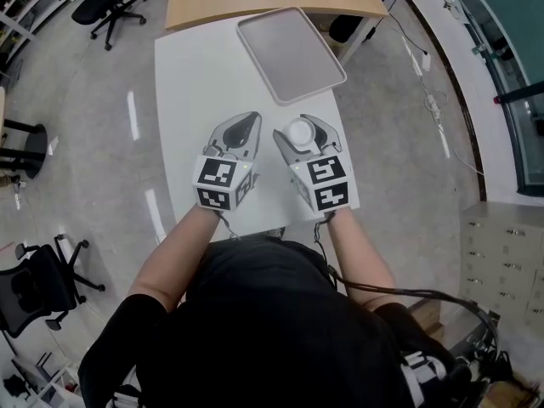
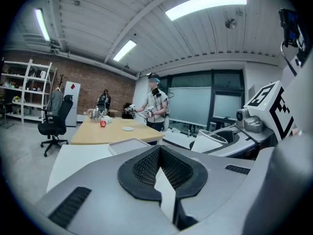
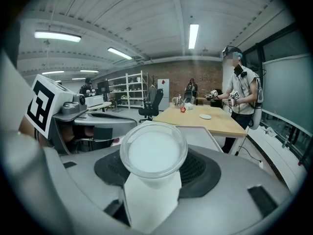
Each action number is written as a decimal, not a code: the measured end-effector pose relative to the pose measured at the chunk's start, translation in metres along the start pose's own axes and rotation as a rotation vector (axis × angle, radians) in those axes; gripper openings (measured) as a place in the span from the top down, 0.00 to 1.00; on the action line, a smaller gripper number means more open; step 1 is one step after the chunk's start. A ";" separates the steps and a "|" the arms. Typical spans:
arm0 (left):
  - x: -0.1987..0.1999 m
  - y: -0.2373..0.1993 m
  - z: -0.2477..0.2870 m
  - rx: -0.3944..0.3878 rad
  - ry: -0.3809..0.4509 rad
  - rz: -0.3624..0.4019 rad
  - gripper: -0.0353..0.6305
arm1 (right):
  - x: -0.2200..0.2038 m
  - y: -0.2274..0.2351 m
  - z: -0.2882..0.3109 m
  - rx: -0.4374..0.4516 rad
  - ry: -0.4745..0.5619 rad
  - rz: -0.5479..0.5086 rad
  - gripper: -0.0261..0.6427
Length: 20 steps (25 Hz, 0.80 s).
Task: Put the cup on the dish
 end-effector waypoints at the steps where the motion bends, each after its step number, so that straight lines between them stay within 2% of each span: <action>1: 0.001 -0.005 0.003 -0.002 0.000 -0.004 0.94 | 0.003 0.001 0.004 -0.002 -0.005 0.002 0.59; 12: 0.012 -0.041 0.042 -0.014 0.009 -0.026 0.94 | 0.016 0.025 0.044 0.003 -0.020 0.048 0.59; 20: 0.025 -0.057 0.085 0.037 0.004 -0.068 0.94 | 0.028 0.068 0.076 0.031 -0.011 0.031 0.59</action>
Point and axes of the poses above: the fingertips, and each gripper's own axes: z forward along the fingers, y to its right, x out of its top, the point moved 6 cm from there along -z, backward along the fingers, and after that the axes turned 15 degrees about -y, right-handed, at the moved point
